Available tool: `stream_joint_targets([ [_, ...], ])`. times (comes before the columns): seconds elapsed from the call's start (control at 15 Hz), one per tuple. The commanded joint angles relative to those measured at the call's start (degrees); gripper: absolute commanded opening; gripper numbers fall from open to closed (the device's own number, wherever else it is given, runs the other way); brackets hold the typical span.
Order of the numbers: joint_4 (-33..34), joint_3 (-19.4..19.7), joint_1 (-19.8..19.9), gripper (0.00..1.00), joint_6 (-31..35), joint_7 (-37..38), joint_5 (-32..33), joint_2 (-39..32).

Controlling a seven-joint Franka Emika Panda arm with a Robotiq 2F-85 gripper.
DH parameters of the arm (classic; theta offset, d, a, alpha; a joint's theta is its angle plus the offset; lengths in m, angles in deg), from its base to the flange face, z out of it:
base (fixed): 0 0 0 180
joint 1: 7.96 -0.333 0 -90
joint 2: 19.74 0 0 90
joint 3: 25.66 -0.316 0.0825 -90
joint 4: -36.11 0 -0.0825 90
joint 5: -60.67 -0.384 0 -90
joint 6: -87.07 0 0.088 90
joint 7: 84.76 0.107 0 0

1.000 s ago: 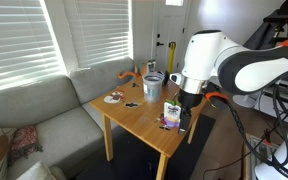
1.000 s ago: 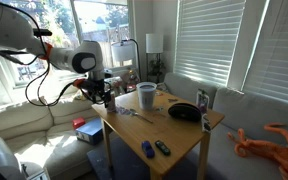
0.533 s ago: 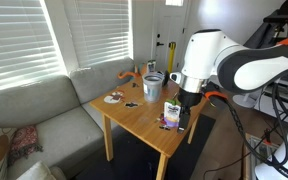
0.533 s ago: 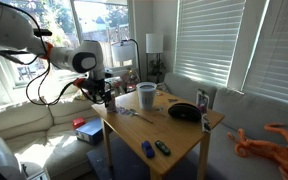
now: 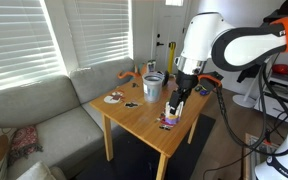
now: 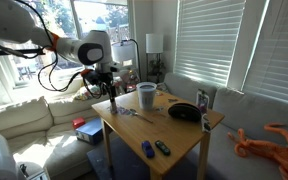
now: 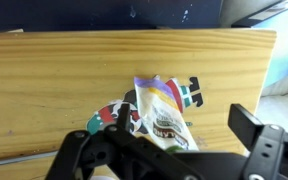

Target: Pick up the silver cup from the clear cup and put it on the table, pick up both white and purple packets with green lids and put them in the clear cup one by one

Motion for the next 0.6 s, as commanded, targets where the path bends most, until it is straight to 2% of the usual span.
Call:
stream_joint_targets([
  [0.0,2.33,0.27,1.25,1.0,-3.9,5.28,-2.69,1.52],
  [0.2,3.08,0.41,2.53,1.0,-3.96,9.85,-3.5,2.34],
  [0.53,3.26,0.37,7.13,1.0,-0.53,21.01,-0.94,3.31],
])
